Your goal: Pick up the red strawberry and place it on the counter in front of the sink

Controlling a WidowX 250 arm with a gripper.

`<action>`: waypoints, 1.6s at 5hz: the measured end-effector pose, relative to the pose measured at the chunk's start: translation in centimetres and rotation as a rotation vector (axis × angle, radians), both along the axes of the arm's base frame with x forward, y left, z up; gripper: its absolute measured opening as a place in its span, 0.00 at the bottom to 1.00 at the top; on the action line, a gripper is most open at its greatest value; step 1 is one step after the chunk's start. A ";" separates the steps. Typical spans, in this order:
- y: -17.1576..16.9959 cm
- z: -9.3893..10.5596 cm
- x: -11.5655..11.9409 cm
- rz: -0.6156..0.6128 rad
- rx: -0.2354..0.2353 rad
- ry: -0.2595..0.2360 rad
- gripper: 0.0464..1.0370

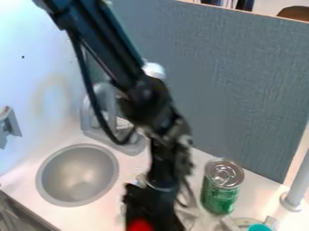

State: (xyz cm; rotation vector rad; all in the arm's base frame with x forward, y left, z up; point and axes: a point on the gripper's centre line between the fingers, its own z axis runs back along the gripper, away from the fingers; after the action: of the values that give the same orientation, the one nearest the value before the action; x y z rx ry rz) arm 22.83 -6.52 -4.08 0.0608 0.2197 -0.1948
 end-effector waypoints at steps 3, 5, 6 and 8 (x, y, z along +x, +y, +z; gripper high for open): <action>11.4 0.0 2.9 0.297 0.106 -0.031 0.69; 12.2 -3.4 2.3 0.289 0.121 0.080 0.69; 11.9 -4.1 2.0 0.286 0.110 0.104 0.69; 11.7 -6.2 2.7 0.282 0.093 0.141 0.76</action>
State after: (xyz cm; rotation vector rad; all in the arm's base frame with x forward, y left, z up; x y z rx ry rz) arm 25.55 5.16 -10.27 0.1074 0.3749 0.0931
